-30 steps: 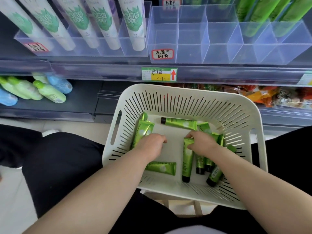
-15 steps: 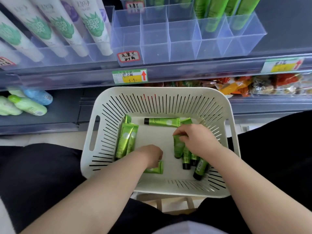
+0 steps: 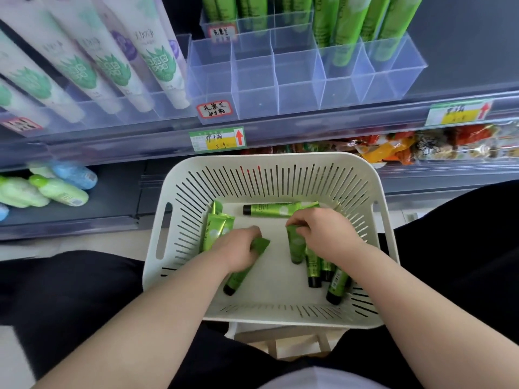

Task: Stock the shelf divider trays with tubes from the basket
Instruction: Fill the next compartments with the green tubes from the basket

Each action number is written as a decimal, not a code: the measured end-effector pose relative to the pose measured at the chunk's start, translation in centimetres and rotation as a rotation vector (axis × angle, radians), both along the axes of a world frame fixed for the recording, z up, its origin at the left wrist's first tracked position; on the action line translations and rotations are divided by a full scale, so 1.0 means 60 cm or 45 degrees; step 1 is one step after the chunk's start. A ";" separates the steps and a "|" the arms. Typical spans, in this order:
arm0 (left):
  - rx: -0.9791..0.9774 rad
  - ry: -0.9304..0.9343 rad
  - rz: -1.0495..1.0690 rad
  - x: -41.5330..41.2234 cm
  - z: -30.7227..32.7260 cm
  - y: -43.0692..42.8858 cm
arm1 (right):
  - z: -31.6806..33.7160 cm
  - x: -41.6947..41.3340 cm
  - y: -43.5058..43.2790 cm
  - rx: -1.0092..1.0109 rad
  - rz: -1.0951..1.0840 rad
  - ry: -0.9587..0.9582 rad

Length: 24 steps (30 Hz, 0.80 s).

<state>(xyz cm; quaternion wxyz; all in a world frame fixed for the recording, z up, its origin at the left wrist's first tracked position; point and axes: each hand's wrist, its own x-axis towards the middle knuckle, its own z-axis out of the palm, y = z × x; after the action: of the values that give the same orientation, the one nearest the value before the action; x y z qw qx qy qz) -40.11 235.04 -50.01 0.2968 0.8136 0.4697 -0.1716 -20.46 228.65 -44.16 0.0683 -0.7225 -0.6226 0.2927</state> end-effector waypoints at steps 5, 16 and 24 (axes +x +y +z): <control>0.144 -0.412 0.313 0.000 0.051 0.012 | 0.019 -0.002 0.002 0.177 -0.039 -0.071; 0.682 -1.009 0.321 0.039 0.251 0.034 | 0.181 0.028 0.022 0.783 -0.023 -0.205; 0.962 -1.265 0.377 0.119 0.447 0.123 | 0.322 0.068 0.074 1.129 -0.136 -0.201</control>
<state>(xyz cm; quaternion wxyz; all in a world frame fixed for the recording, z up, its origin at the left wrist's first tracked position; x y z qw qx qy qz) -32.94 242.40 -23.19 0.1926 0.7711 0.4116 0.4459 -16.36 233.09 -24.82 0.3385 -0.6747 -0.6529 -0.0623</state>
